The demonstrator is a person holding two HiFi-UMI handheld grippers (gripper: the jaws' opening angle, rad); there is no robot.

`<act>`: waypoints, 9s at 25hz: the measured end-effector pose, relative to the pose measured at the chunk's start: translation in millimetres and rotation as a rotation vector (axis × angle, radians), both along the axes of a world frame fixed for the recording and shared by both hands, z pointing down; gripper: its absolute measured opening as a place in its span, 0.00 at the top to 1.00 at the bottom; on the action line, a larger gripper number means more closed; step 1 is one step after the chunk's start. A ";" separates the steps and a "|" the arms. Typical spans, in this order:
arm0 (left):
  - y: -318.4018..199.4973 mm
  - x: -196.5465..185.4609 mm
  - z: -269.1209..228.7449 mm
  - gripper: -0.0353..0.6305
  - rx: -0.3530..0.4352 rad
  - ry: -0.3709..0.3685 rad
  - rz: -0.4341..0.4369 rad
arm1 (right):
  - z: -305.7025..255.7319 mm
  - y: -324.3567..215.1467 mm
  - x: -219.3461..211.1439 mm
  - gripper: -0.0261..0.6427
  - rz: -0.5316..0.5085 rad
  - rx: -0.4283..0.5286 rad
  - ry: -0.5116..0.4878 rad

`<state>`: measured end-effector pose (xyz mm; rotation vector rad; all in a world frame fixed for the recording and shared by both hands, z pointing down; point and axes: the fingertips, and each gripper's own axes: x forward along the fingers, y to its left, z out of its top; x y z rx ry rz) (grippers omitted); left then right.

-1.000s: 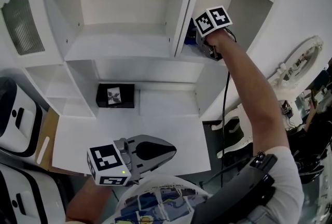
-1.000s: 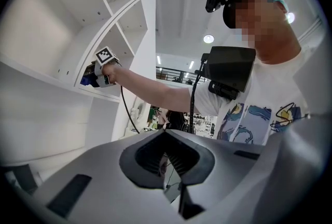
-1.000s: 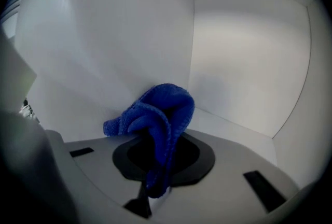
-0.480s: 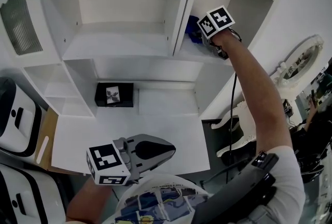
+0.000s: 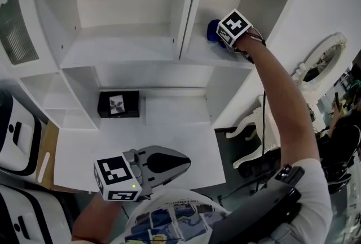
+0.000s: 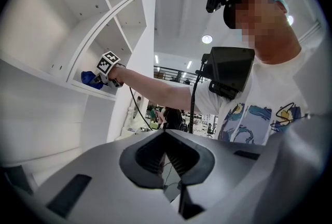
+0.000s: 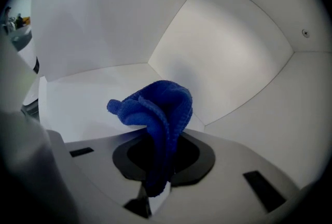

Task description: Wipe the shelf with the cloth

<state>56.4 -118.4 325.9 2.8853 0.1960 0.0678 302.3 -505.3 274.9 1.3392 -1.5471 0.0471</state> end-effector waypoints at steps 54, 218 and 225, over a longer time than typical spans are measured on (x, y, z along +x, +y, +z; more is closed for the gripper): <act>18.2 4.6 -1.8 0.93 0.009 -0.005 0.038 | -1.8 35.7 0.2 0.87 -0.011 0.002 0.002; 100.4 -83.9 122.0 0.93 -0.021 -0.224 -0.490 | 285.9 457.1 -190.2 0.86 -0.160 0.043 -0.908; 136.7 -125.3 125.2 0.93 -0.030 -0.215 -0.488 | 277.5 492.4 -236.8 0.86 -0.186 0.041 -0.887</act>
